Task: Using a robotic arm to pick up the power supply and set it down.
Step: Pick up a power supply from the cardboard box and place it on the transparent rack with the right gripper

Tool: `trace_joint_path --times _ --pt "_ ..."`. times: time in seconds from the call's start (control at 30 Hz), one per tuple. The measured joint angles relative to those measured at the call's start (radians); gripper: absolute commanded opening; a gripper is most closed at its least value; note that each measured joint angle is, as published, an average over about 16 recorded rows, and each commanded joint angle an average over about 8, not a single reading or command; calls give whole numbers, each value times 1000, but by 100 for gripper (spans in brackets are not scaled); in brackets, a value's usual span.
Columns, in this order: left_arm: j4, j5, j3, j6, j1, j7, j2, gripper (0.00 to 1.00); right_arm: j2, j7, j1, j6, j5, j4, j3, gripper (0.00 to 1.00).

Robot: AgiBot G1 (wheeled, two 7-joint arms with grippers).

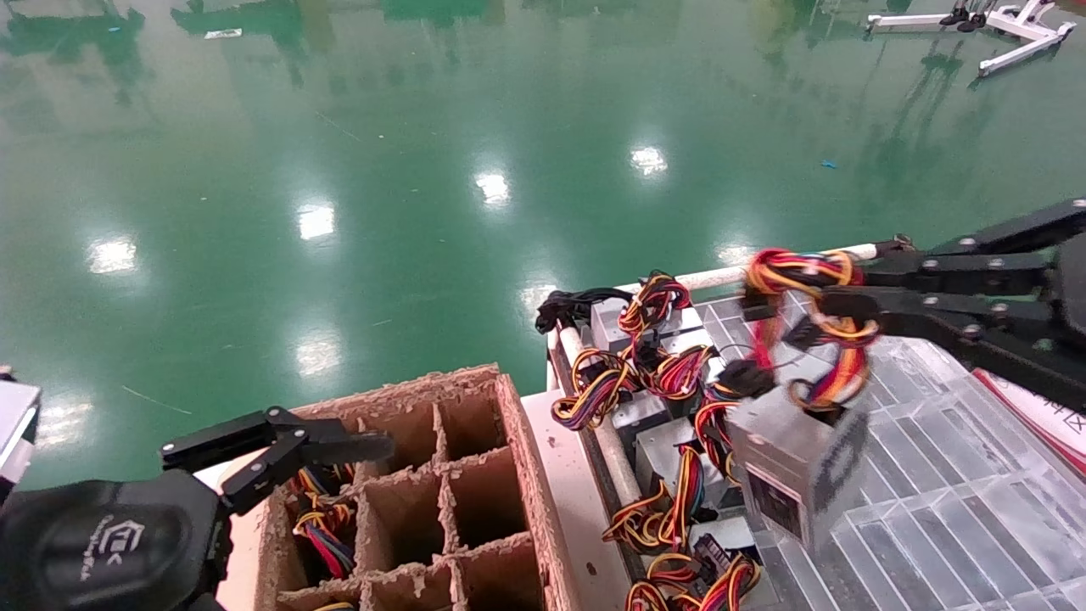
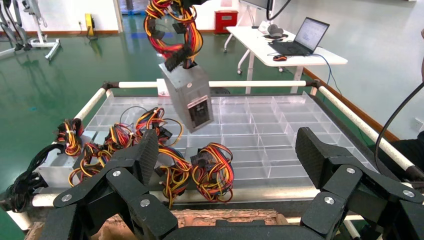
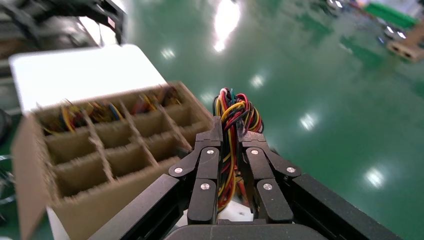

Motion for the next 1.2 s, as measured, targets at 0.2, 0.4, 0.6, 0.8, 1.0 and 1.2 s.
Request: trace_joint_path --times 0.2,0.4,0.6,0.8,1.0,1.2 --pt "0 0 0 0 0 0 0 100 33 -1 66 -2 -57 -31 -75 0" --pt "0 -1 1 0 0 0 0 100 42 -18 92 -3 -90 -59 -161 0" --pt "0 -1 1 0 0 1 0 100 22 -46 101 -2 -111 -94 -249 0" --pt "0 -1 1 -1 0 1 -1 100 -26 -84 106 0 -129 -148 -330 0" --pt "0 -1 2 -1 0 1 -1 100 -86 -127 105 1 -129 -213 -399 0" --pt "0 -2 2 -1 0 1 -1 100 -132 -171 104 1 -106 -266 -451 0"
